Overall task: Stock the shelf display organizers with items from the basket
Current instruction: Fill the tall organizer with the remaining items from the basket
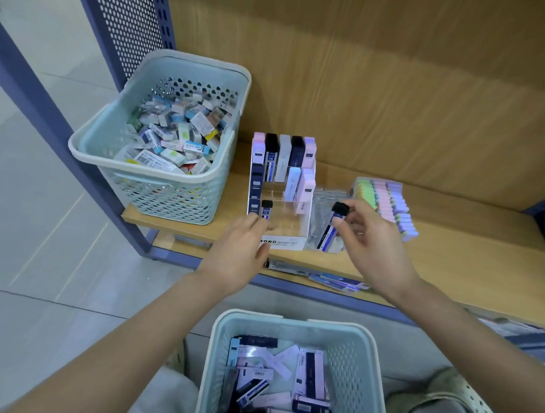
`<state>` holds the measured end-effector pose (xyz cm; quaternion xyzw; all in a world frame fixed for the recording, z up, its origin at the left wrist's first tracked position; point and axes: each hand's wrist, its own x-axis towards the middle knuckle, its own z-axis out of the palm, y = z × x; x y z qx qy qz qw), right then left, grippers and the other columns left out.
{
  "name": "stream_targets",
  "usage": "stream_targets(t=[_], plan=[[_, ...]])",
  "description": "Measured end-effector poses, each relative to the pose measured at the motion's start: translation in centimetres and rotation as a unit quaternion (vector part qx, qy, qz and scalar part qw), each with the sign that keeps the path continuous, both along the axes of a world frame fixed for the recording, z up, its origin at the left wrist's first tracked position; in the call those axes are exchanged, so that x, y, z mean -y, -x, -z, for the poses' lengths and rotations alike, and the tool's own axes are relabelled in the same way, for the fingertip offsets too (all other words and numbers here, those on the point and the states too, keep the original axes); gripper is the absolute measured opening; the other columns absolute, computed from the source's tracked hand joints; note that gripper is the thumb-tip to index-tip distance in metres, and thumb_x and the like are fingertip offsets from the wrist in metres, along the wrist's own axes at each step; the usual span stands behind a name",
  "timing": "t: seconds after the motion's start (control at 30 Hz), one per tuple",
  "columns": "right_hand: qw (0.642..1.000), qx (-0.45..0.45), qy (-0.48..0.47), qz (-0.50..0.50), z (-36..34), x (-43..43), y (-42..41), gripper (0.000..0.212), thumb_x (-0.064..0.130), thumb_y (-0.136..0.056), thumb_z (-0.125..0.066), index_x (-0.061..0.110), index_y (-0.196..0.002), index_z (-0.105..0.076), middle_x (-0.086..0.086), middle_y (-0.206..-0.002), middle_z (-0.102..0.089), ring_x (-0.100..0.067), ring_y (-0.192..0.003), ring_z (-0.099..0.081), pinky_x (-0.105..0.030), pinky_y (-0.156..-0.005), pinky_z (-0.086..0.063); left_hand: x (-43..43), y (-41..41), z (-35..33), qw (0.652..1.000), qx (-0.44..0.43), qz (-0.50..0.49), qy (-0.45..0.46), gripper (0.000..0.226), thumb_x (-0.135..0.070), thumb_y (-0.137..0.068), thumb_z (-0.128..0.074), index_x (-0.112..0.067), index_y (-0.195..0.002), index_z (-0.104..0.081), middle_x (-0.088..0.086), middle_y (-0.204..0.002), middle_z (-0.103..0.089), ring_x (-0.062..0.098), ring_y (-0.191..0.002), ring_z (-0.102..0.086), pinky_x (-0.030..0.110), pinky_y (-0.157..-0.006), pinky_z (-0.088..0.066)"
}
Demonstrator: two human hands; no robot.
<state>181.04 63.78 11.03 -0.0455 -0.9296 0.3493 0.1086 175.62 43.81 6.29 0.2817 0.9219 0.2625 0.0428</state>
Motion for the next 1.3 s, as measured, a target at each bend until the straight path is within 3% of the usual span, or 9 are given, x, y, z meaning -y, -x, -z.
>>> stream_targets(t=[0.23,0.3,0.4,0.53,0.6,0.77,0.93,1.13,1.3], plan=[[0.999,-0.013,-0.022,-0.022,1.2,0.6,3.5,0.013,0.016,-0.092,-0.057,0.013,-0.105,-0.059,0.017,-0.077,-0.052,0.010,-0.074,-0.054,-0.003,-0.065,-0.040,0.9,3.2,2.0,0.996,-0.068,-0.006,0.057,0.054,-0.011,-0.095,-0.044,-0.015,-0.146,-0.027,0.003,-0.151,-0.026,0.020,-0.137,-0.025,0.033,-0.110,-0.023],[0.999,-0.003,-0.029,-0.035,1.6,1.3,4.7,0.014,0.017,-0.092,-0.058,0.013,-0.106,-0.059,0.018,-0.077,-0.051,0.005,-0.073,-0.054,-0.010,-0.067,-0.044,0.9,3.9,2.4,0.997,-0.067,-0.005,0.040,0.053,-0.010,-0.095,-0.044,-0.012,-0.145,-0.028,0.005,-0.150,-0.028,0.021,-0.135,-0.029,0.034,-0.111,-0.027],[0.998,0.011,-0.035,-0.055,2.4,2.3,6.3,0.018,0.017,-0.092,-0.059,0.014,-0.109,-0.056,0.020,-0.077,-0.050,0.004,-0.072,-0.053,-0.013,-0.068,-0.045,0.8,4.3,2.6,0.992,-0.030,-0.084,-0.089,0.045,-0.009,-0.095,-0.048,-0.007,-0.137,-0.035,0.009,-0.139,-0.035,0.023,-0.124,-0.043,0.028,-0.101,-0.034],[0.996,0.031,-0.036,-0.077,3.3,3.5,7.7,0.020,0.015,-0.092,-0.058,0.013,-0.112,-0.057,0.014,-0.079,-0.051,-0.008,-0.075,-0.057,-0.024,-0.075,-0.050,-0.3,5.2,2.7,0.966,0.051,-0.149,-0.203,0.055,-0.017,-0.098,-0.045,-0.015,-0.147,-0.021,0.002,-0.150,-0.030,0.011,-0.136,-0.028,0.015,-0.103,-0.019],[0.996,0.035,-0.041,-0.078,3.8,3.8,8.2,0.021,0.015,-0.092,-0.058,0.013,-0.113,-0.057,0.014,-0.079,-0.050,-0.009,-0.076,-0.056,-0.026,-0.076,-0.051,-1.0,5.8,2.8,0.952,0.086,-0.141,-0.257,0.050,-0.018,-0.099,-0.043,-0.017,-0.146,-0.027,0.000,-0.147,-0.036,0.007,-0.133,-0.032,0.011,-0.101,-0.022],[0.994,0.047,-0.054,-0.087,5.0,4.3,8.9,0.021,0.014,-0.091,-0.060,0.012,-0.111,-0.059,0.007,-0.083,-0.054,-0.011,-0.078,-0.057,-0.024,-0.077,-0.049,-2.0,7.1,3.2,0.920,0.097,-0.185,-0.331,0.033,-0.019,-0.097,-0.047,-0.020,-0.130,-0.047,0.002,-0.124,-0.053,0.012,-0.110,-0.053,0.032,-0.098,-0.044],[0.991,0.054,-0.088,-0.083,6.1,4.4,9.7,0.022,0.015,-0.090,-0.061,0.013,-0.113,-0.059,0.001,-0.095,-0.058,-0.013,-0.083,-0.057,-0.032,-0.081,-0.052,-2.0,7.8,3.4,0.921,0.076,-0.183,-0.337,0.030,-0.017,-0.095,-0.051,-0.024,-0.125,-0.052,-0.007,-0.114,-0.055,0.008,-0.103,-0.054,0.030,-0.092,-0.047],[0.987,0.061,-0.120,-0.083,6.5,5.2,10.1,0.025,0.018,-0.091,-0.060,0.011,-0.115,-0.060,-0.005,-0.094,-0.061,-0.021,-0.084,-0.060,-0.041,-0.079,-0.052,-1.6,7.8,3.1,0.931,0.074,-0.166,-0.317,0.034,-0.016,-0.097,-0.047,-0.023,-0.131,-0.051,-0.012,-0.108,-0.045,-0.003,-0.095,-0.048,-0.002,-0.077,-0.035],[0.964,0.105,-0.231,-0.082,5.8,5.4,9.9,0.030,0.027,-0.098,-0.046,0.011,-0.122,-0.056,-0.009,-0.103,-0.065,-0.028,-0.089,-0.062,-0.038,-0.075,-0.051,-1.4,8.0,2.9,0.933,0.084,-0.163,-0.308,0.035,-0.017,-0.098,-0.047,-0.023,-0.132,-0.049,-0.012,-0.114,-0.044,0.000,-0.102,-0.047,0.010,-0.085,-0.037]])
